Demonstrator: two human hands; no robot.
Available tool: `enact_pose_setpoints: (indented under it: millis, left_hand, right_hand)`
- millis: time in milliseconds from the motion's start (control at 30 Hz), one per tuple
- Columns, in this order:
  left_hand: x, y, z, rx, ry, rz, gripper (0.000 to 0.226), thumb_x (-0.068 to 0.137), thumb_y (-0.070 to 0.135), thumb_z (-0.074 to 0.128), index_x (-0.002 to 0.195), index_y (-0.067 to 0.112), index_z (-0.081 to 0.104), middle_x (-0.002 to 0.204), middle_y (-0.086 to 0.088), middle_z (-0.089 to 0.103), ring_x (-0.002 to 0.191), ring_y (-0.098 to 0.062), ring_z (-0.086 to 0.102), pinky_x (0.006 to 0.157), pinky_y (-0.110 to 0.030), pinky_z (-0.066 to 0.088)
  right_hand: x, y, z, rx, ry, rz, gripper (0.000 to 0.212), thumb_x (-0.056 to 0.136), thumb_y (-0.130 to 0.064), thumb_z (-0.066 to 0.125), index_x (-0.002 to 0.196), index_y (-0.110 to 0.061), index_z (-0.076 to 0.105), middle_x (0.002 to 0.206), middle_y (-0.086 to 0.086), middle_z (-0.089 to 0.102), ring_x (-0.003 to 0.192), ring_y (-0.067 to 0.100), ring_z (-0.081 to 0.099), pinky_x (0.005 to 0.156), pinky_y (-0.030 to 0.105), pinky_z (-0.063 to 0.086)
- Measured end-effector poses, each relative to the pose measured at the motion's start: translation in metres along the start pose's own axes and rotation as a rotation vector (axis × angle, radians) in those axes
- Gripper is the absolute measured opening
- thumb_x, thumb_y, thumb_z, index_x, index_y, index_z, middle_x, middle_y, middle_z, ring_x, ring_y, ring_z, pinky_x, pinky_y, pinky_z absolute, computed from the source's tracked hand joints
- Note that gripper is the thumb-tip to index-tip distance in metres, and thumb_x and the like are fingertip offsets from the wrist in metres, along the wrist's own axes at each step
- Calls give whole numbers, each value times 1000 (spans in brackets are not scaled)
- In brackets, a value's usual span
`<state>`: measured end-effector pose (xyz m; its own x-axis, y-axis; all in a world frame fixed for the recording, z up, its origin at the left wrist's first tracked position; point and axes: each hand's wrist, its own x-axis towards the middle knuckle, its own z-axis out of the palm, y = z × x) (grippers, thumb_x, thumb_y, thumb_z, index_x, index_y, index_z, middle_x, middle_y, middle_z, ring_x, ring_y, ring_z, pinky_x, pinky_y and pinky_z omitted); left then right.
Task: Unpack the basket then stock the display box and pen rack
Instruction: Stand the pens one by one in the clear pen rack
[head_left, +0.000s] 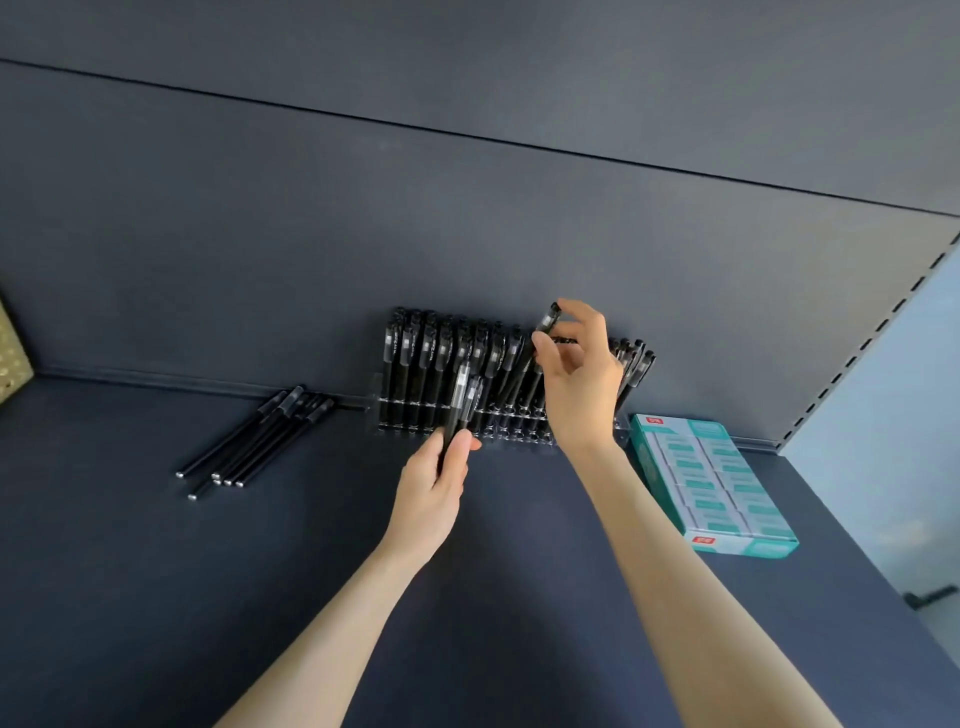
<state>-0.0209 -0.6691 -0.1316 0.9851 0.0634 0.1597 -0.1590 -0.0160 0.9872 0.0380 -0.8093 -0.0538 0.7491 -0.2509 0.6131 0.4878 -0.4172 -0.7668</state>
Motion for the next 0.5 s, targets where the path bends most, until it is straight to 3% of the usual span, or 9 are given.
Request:
enact_pose_setpoints:
  millis: [100, 233, 367, 500]
  left_hand:
    - [0, 1, -1, -71, -12, -23, 27, 101, 32, 42, 88, 15, 59, 58, 2, 29, 48, -10, 24, 41, -16, 24]
    - [0, 4, -2, -74, -10, -23, 28, 100, 34, 42, 87, 16, 59, 59, -2, 26, 46, -9, 23, 40, -16, 24]
    - [0, 6, -1, -86, -6, -30, 29, 100, 34, 42, 88, 13, 59, 60, -5, 25, 46, -9, 22, 40, -17, 23]
    - [-1, 8, -1, -87, -19, -19, 29, 100, 32, 43, 89, 9, 58, 64, -11, 24, 48, -10, 21, 40, -17, 22]
  right_hand:
    - [-1, 5, 5, -21, -28, -39, 30, 89, -12, 61, 115, -26, 54, 89, -15, 58, 65, 5, 57, 62, 5, 39]
    - [-8, 11, 11, -134, -79, -111, 29, 87, -9, 63, 115, -17, 60, 88, -4, 60, 71, 4, 54, 68, 7, 43]
    - [-18, 16, 13, -220, -115, -118, 30, 87, -8, 63, 116, -14, 62, 87, -6, 58, 71, 11, 55, 72, 32, 53]
    - [-20, 14, 11, -251, -131, -123, 31, 88, -8, 62, 118, -13, 61, 88, -6, 58, 69, 16, 56, 69, 42, 53]
